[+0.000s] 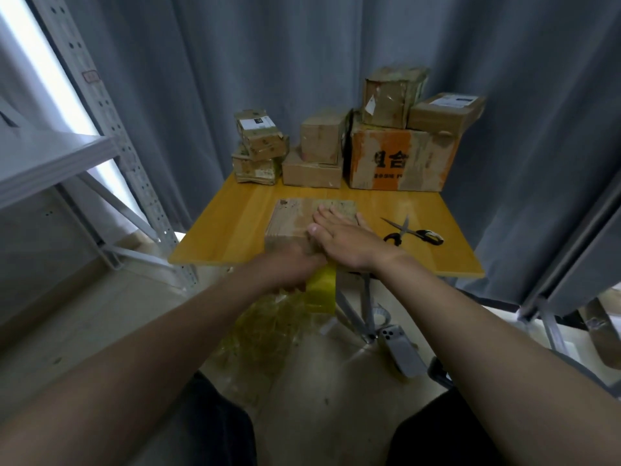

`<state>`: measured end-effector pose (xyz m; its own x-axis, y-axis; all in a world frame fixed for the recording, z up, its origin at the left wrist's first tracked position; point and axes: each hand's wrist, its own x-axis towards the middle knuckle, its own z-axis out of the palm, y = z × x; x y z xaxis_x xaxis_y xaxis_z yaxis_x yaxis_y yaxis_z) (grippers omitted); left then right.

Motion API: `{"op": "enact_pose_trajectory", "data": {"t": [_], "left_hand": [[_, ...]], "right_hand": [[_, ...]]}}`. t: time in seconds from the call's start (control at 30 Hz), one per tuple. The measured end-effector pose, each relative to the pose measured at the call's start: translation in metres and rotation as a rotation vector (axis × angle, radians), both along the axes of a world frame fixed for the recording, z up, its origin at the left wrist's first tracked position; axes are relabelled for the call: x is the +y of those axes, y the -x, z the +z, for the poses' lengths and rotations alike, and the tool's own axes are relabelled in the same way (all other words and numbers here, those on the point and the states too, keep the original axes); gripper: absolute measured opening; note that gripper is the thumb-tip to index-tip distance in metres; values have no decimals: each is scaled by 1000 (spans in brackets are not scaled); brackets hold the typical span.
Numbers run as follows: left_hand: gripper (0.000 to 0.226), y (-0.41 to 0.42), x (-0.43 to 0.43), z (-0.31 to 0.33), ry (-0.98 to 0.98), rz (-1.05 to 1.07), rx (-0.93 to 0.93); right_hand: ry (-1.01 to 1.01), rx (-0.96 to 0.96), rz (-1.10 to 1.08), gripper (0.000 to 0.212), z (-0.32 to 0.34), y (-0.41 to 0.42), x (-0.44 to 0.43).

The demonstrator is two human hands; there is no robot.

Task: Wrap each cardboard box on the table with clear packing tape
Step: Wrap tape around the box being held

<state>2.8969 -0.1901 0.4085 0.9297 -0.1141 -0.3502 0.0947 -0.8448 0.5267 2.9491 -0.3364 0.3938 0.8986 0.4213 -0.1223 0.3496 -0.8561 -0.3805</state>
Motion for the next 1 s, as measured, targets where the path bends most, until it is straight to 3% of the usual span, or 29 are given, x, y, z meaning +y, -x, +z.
{"op": "enact_pose_trajectory", "data": {"t": [0.07,0.17,0.3,0.43,0.53,0.6,0.67,0.77,0.83,1.0], "left_hand": [[46,4,-3,-19,325,146,140],[43,3,-6,-38,653,336,129],[25,13,-10,-37,656,348,149],[29,20,-10,-38,715,318,234],[36,17,-12,-44,784,364,213],[38,14,-15,-48,803,376,191],[37,12,-17,-49,789,368,192],[36,10,-18,-47,772,368,216],[35,9,-19,-45,763,379,228],[31,9,-19,-46,753,383,215]], "right_hand": [[-12,0,-11,65,0,2,1],[-6,-17,-17,65,-2,3,2],[-32,-42,-30,64,-4,2,1],[-109,-75,-55,62,-9,0,2],[-482,-62,-142,49,-10,0,-8],[-601,-248,-365,39,-12,-3,-28],[-407,-401,-647,38,-17,-9,-56],[-93,-231,-915,59,-31,-19,-93],[10,-92,-934,67,-39,-21,-108],[41,-10,-801,43,-36,-17,-117]]}}
